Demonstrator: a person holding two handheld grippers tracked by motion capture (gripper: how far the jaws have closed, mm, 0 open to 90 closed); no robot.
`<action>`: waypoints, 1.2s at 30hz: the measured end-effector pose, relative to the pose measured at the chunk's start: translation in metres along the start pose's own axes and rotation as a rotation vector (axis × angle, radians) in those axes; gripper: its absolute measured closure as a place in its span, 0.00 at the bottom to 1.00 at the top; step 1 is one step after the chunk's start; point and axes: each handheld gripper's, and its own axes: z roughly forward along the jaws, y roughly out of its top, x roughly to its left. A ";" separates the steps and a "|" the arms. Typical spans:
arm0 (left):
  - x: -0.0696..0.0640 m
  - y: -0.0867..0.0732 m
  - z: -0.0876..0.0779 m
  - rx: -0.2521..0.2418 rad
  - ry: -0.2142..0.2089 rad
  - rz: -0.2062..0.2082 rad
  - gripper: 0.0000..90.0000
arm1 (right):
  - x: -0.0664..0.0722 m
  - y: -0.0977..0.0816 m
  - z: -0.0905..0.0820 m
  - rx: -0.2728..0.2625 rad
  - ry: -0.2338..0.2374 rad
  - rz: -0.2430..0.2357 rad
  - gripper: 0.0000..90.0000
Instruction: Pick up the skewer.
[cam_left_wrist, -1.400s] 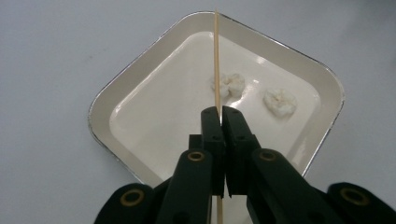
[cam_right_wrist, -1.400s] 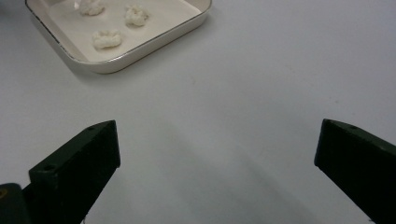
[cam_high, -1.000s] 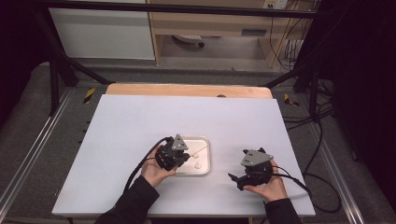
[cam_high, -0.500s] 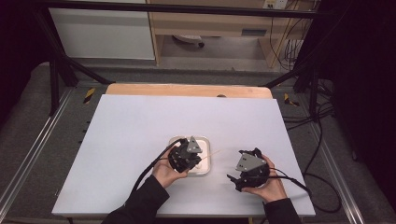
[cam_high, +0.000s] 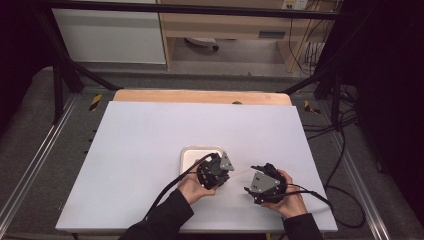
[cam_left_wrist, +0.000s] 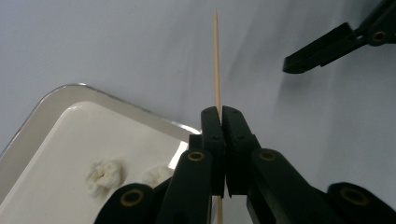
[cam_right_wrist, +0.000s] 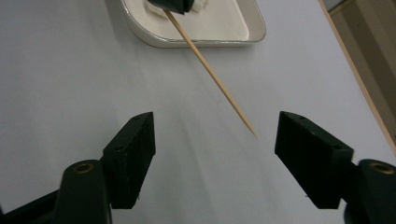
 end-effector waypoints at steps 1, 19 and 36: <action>-0.002 0.002 0.001 -0.004 -0.005 0.002 0.98 | 0.000 -0.001 0.001 -0.013 0.001 -0.041 0.39; -0.013 0.010 0.010 0.008 -0.044 0.024 0.98 | 0.007 -0.001 0.007 0.004 0.022 -0.280 0.69; -0.016 0.010 0.010 0.010 -0.079 0.040 0.98 | 0.009 0.003 0.009 0.020 0.038 -0.445 0.96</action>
